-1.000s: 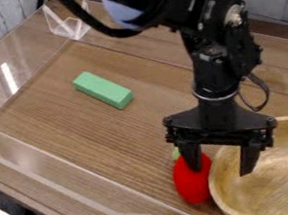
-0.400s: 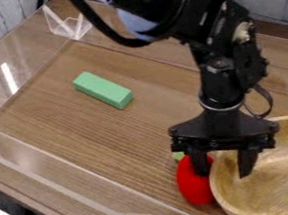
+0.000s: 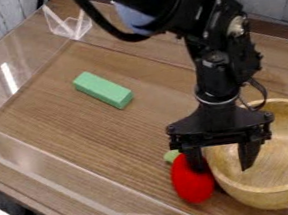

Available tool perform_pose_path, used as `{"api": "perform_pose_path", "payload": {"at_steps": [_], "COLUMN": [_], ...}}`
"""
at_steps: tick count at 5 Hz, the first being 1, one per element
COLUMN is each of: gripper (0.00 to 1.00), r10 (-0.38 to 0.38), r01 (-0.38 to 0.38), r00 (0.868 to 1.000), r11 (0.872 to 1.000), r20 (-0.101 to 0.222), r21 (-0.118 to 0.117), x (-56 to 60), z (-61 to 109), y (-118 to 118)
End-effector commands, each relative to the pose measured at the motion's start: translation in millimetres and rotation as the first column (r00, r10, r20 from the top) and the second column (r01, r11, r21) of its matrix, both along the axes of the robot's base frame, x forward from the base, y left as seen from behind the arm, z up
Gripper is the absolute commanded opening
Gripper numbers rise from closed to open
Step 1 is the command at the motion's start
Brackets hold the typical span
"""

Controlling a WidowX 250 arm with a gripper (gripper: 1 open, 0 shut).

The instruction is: Move the red fruit to the left

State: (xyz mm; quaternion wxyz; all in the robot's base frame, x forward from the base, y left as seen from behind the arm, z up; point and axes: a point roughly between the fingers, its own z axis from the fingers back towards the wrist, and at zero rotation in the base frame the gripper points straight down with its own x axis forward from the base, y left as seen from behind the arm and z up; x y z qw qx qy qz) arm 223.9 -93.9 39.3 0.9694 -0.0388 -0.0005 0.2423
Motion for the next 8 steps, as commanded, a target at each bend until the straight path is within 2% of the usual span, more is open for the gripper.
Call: {"api": "perform_pose_path", "payload": {"at_steps": [1, 2, 4, 6, 7, 8], "gripper": [0.00, 0.00, 0.00, 0.00, 0.00, 1.00], "r10": [-0.014, -0.027, 0.026, 0.058, 0.000, -0.054], "r01": [0.014, 0.027, -0.025, -0.056, 0.002, 0.057], "r00": [1.000, 0.999, 0.999, 0.998, 0.999, 0.998], "r11": [1.000, 1.000, 0.999, 0.997, 0.998, 0.995], "r20": [0.028, 0.026, 0.032, 0.035, 0.036, 0.040], "r21": [-0.001, -0.002, -0.023, -0.049, -0.063, -0.086], "x": [6.0, 6.3, 6.9, 7.2, 10.3, 14.5], "z": [2.5, 1.7, 17.0, 1.2, 16.4, 37.1], "y": [0.0, 2.1, -5.3, 3.0, 9.8, 17.1]}}
